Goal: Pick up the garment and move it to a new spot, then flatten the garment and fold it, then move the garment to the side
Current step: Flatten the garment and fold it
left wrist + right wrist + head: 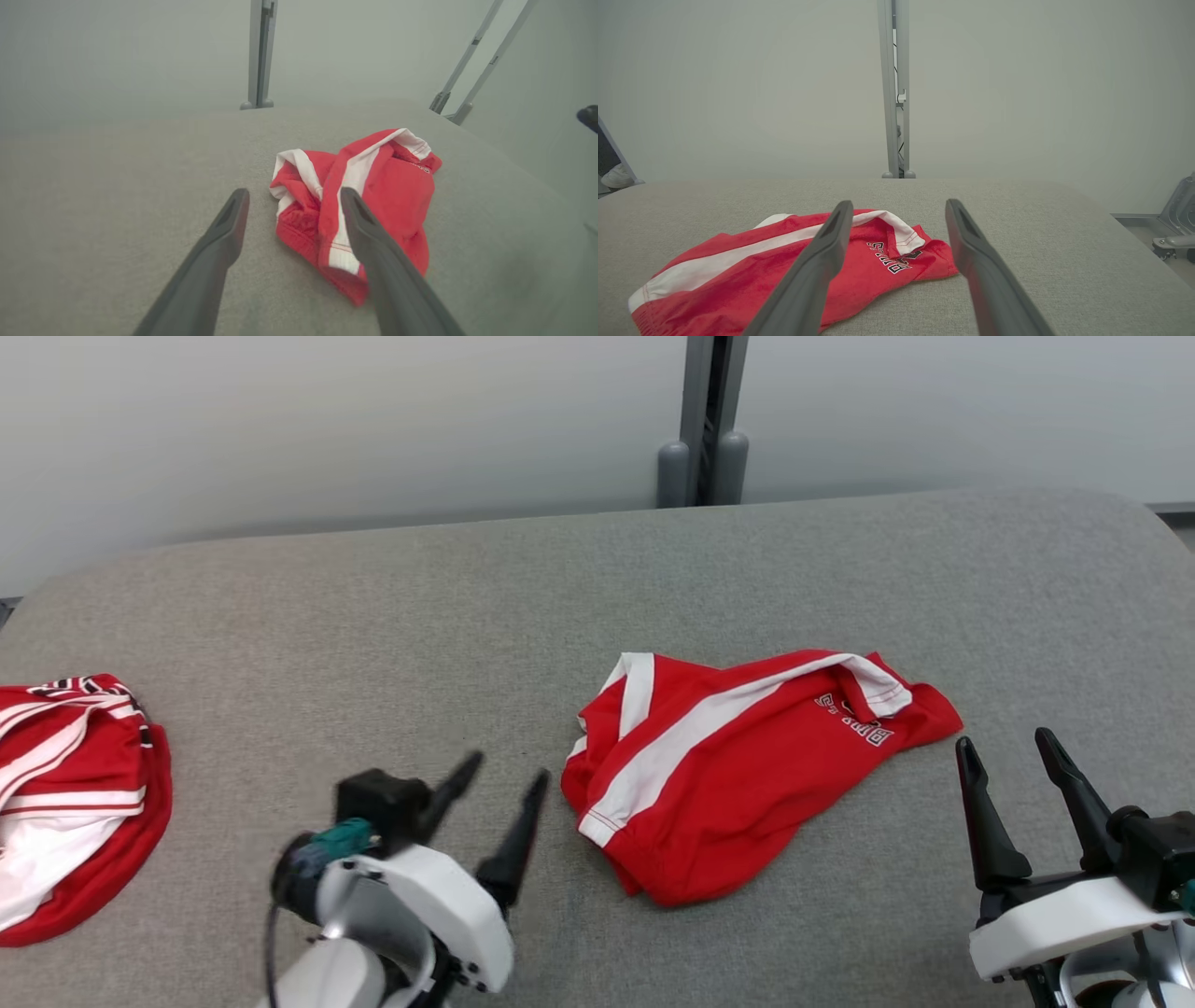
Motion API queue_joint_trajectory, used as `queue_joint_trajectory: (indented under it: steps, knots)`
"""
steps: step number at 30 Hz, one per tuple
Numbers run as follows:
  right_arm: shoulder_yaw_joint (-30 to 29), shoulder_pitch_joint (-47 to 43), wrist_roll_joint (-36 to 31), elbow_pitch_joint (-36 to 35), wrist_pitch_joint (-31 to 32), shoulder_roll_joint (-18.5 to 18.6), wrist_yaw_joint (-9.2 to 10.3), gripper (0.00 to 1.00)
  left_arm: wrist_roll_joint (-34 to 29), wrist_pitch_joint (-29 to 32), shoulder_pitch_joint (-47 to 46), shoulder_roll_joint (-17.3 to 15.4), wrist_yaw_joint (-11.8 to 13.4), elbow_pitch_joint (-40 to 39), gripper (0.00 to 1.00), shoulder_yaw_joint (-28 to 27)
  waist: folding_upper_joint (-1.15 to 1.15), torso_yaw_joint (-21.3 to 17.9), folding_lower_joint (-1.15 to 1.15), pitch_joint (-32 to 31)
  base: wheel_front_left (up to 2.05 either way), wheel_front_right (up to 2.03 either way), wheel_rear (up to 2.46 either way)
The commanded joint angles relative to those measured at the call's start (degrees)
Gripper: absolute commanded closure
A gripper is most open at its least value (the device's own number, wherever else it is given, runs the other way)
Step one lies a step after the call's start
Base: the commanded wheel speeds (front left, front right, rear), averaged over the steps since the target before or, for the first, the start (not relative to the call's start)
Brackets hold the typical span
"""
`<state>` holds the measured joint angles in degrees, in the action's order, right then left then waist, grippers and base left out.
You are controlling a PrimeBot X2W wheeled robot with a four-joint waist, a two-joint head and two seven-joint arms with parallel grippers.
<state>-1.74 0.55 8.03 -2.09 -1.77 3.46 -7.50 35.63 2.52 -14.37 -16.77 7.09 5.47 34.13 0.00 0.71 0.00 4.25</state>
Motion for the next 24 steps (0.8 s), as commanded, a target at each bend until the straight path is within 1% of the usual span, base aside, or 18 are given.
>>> queue_joint_trajectory:
  steps: [1,6,16,17,18,19,24]
  knots:
    - [-0.18,0.53,0.12,0.29,-0.37,0.07,0.02,0.00,1.04,1.10,-0.34,0.24,-0.76,0.74,0.00,0.51,0.00,-0.72,0.00,0.73,0.00,0.00,0.00]
    - [0.16,1.42,0.34,0.94,-0.78,-0.14,0.02,0.00,4.42,5.11,-0.29,2.23,-3.46,2.92,0.00,2.79,0.00,-1.84,0.00,2.14,0.00,0.00,0.00]
    - [0.90,3.41,0.65,2.32,-1.69,-0.35,0.02,0.00,7.41,7.08,-3.11,3.35,-6.97,7.99,0.00,3.24,0.00,-3.78,0.00,4.76,0.00,0.00,0.00]
    - [0.84,3.55,0.68,2.39,-1.77,-0.35,0.02,0.00,7.48,7.34,-3.43,3.34,-7.34,8.44,0.17,3.38,0.00,-3.91,0.00,4.92,0.00,0.00,0.00]
    - [0.75,3.67,0.78,2.48,-1.85,-0.37,0.02,0.00,7.71,7.46,-3.69,3.34,-7.72,8.86,0.74,3.48,0.00,-4.02,0.00,5.12,0.00,0.00,0.00]
    - [0.55,3.78,0.77,2.63,-1.92,-0.39,0.02,0.00,7.92,7.54,-3.91,3.40,-8.03,9.15,1.00,3.47,0.00,-4.08,0.00,5.25,0.00,0.00,0.00]
    - [-0.16,4.91,-0.20,3.42,-1.31,-0.41,0.02,0.00,6.99,6.50,-4.71,2.85,-8.06,9.56,1.00,3.35,0.00,-4.09,0.00,5.85,0.00,0.00,0.00]
